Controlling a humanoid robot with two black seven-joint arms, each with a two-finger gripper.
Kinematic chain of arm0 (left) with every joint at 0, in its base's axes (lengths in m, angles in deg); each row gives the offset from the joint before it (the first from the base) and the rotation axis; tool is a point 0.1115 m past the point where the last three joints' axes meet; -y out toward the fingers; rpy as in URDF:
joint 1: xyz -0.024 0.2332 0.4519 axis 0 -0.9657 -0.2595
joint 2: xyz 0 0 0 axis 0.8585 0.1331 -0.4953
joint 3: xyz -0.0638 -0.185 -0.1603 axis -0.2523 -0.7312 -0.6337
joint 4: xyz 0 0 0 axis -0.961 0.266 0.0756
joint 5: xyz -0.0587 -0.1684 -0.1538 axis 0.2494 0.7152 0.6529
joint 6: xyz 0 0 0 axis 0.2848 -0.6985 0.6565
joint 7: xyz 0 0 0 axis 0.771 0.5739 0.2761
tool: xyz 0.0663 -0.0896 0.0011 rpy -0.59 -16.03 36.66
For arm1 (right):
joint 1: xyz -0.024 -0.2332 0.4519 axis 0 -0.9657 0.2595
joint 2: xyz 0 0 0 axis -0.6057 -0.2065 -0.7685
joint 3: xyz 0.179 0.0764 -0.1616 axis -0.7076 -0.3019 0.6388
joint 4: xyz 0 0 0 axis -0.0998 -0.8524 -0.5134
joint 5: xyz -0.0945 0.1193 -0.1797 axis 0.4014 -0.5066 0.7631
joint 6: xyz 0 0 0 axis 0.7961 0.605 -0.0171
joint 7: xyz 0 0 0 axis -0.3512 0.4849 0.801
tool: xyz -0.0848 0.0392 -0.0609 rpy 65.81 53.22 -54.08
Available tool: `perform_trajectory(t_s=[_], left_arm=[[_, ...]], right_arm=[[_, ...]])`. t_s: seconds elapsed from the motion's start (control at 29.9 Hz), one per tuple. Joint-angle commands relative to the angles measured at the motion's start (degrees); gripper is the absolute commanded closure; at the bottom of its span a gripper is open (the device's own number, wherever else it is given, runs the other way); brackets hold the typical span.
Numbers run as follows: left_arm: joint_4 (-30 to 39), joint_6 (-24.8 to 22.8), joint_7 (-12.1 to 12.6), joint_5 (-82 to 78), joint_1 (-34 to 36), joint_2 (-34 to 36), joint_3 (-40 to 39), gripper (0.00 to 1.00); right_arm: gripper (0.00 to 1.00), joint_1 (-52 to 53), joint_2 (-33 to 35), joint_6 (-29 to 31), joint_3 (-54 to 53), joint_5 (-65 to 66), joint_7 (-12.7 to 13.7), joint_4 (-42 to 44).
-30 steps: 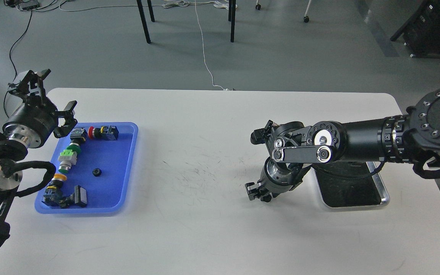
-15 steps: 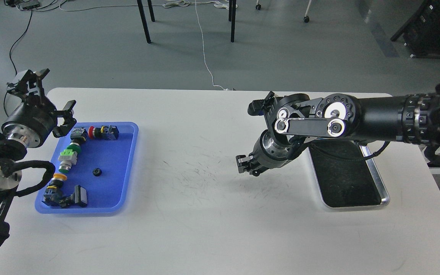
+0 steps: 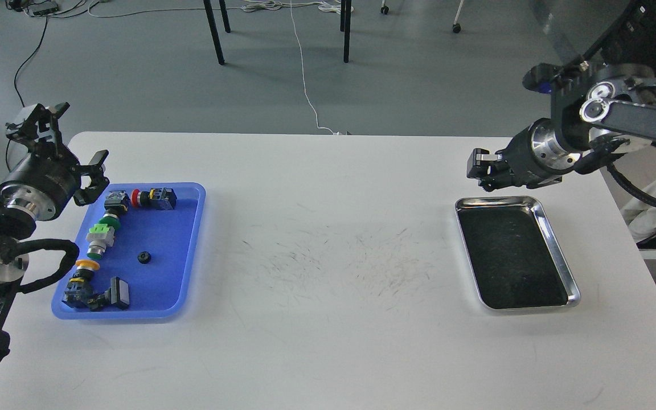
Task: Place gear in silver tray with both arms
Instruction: 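Lower the gear into the silver tray and open the right gripper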
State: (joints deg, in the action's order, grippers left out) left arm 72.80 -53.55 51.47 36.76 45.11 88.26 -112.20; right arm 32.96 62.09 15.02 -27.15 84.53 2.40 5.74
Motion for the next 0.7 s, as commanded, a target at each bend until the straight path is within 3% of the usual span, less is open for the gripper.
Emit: perform_trajectory(t_s=[0.0, 0.37, 0.67], left_arm=[[-0.17, -0.01, 0.0, -0.05, 0.07, 0.05, -0.05, 0.02], [-0.17, -0.1, 0.0, -0.05, 0.25, 1.19, -0.14, 0.02], [-0.17, -0.01, -0.09, -0.05, 0.25, 1.19, -0.05, 0.02]], right_arm=[[0.9, -7.1, -0.25, 0.0, -3.68, 2.17, -0.42, 4.83], [0.89, -14.32, -7.54, 0.0, -7.3, 5.6, -0.51, 11.88], [0.85, -15.72, -8.51, 0.0, -7.38, 6.93, -0.51, 13.81]])
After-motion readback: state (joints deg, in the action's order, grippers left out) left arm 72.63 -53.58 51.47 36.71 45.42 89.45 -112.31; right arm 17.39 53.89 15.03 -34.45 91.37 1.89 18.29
